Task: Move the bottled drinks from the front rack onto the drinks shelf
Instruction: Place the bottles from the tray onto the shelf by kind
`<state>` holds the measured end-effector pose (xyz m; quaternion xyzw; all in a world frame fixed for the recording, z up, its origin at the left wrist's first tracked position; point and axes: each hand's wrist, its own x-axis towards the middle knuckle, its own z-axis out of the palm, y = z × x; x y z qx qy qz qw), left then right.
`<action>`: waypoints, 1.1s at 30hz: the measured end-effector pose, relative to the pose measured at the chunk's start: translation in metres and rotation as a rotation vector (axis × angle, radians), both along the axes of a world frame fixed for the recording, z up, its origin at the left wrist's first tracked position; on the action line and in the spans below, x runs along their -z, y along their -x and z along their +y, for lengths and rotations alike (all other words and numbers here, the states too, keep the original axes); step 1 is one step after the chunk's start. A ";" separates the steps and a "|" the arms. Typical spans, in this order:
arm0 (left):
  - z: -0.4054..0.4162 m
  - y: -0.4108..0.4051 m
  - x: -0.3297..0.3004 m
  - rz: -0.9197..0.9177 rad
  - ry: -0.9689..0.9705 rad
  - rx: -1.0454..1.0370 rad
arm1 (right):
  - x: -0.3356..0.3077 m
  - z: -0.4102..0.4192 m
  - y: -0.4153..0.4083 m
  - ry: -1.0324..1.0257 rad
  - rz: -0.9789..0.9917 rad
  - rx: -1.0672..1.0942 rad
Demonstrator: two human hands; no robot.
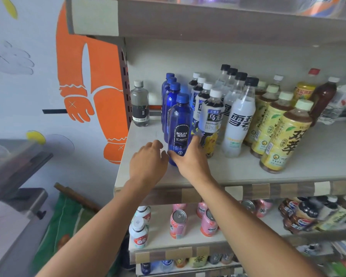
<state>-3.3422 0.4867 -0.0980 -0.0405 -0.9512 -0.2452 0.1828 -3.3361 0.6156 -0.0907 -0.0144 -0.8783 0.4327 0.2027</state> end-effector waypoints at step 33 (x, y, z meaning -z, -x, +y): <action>-0.003 -0.015 -0.007 0.010 0.089 -0.022 | -0.011 -0.003 0.010 -0.147 -0.146 0.012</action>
